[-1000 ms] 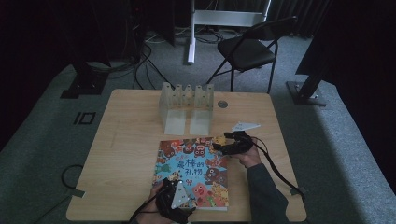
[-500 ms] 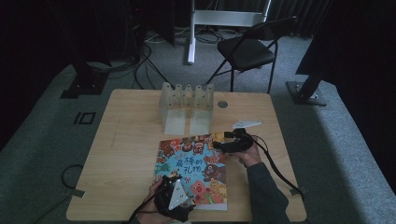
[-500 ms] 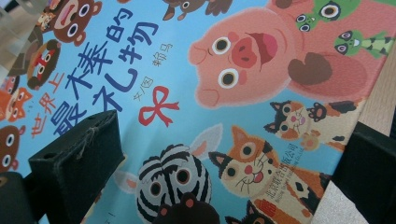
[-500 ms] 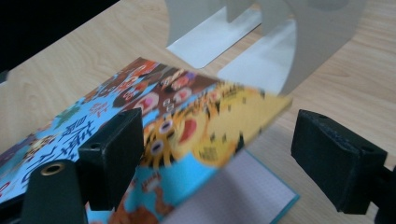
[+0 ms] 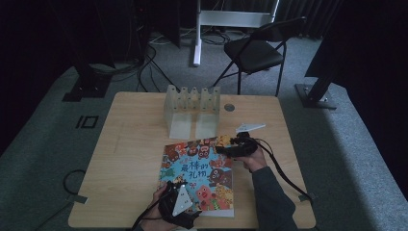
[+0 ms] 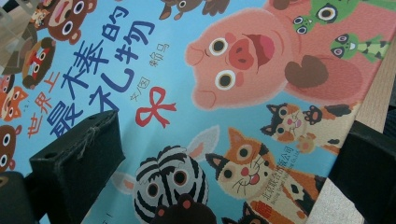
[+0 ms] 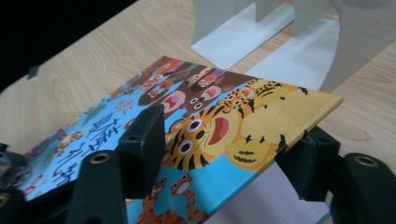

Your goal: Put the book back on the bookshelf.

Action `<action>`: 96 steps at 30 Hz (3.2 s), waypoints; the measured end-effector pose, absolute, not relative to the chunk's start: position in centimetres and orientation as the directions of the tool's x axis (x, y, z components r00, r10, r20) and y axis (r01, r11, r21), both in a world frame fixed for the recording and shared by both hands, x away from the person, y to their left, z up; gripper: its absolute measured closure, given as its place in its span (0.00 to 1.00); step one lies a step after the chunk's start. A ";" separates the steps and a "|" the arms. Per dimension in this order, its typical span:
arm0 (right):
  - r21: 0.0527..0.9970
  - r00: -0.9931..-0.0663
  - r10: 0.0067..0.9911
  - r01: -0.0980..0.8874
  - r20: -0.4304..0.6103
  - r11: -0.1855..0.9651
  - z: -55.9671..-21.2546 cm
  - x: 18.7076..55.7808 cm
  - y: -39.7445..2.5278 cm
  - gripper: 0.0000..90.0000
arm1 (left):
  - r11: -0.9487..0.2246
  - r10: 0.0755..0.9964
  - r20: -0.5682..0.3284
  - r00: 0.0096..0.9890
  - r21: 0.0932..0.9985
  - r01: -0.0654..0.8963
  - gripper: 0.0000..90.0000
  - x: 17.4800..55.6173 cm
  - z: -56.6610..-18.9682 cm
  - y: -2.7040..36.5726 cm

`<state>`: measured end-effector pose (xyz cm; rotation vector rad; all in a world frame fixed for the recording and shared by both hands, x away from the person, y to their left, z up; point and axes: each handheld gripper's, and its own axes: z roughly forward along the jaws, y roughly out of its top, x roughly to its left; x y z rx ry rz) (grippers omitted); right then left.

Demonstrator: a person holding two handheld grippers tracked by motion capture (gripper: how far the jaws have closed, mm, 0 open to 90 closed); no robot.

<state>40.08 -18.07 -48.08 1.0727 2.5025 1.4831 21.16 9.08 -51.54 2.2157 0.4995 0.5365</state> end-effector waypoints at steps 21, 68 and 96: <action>0.804 -0.768 0.519 0.548 0.374 0.232 -46.9 40.3 -18.4 0.63 | -0.496 0.567 0.104 0.817 0.835 0.238 0.08 20.5 -49.5 13.0; 0.925 -0.840 0.469 0.364 0.273 0.113 -38.3 36.4 -18.7 0.86 | -0.280 0.696 -0.069 0.714 0.891 0.359 0.15 28.8 -47.2 20.2; 0.958 -0.888 0.388 0.284 0.248 0.037 -36.6 34.9 -19.8 0.88 | -0.187 0.513 -0.294 0.806 0.879 0.439 0.13 35.3 -47.8 19.1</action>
